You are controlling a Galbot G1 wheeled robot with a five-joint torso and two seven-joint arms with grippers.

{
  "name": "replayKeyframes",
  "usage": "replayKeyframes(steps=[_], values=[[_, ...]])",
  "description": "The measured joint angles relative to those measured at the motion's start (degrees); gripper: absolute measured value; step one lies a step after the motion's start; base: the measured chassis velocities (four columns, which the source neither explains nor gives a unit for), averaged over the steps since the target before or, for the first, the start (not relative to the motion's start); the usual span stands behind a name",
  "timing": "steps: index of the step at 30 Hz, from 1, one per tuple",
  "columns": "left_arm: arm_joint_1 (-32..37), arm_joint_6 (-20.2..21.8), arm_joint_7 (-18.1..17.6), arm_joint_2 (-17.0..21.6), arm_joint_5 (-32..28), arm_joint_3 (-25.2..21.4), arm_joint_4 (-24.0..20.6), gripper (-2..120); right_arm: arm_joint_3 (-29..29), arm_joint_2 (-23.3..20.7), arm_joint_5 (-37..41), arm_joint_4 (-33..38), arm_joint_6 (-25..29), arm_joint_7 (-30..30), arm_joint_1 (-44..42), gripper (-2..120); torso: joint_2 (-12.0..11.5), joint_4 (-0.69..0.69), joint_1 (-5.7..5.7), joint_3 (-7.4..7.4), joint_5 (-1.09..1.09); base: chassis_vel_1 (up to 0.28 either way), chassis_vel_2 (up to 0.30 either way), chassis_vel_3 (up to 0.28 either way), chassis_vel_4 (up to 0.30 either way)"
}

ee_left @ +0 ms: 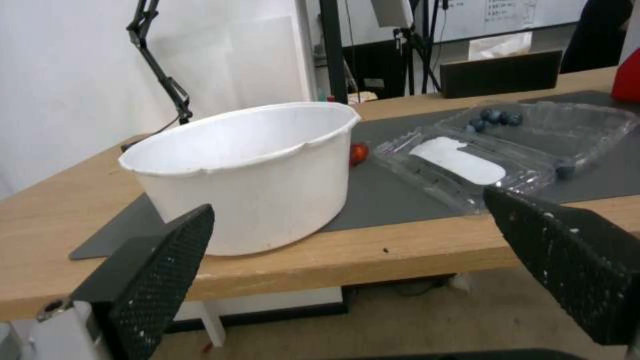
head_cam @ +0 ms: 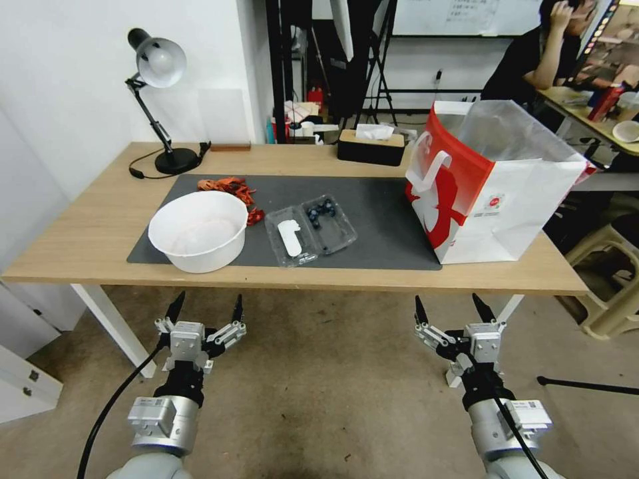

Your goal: Close the takeout container lid, then place the container into the takeout bag.

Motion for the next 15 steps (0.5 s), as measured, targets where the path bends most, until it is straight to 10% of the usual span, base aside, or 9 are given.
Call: replayKeyframes(steps=[15], values=[[0.0,0.07,0.0,0.0,-0.15,0.01,-0.05,100,0.0,0.01,0.03,0.0,-0.07,-0.08,0.0,100,0.0,0.0,0.0,0.0,0.0,0.0,0.0,0.0,0.0]])
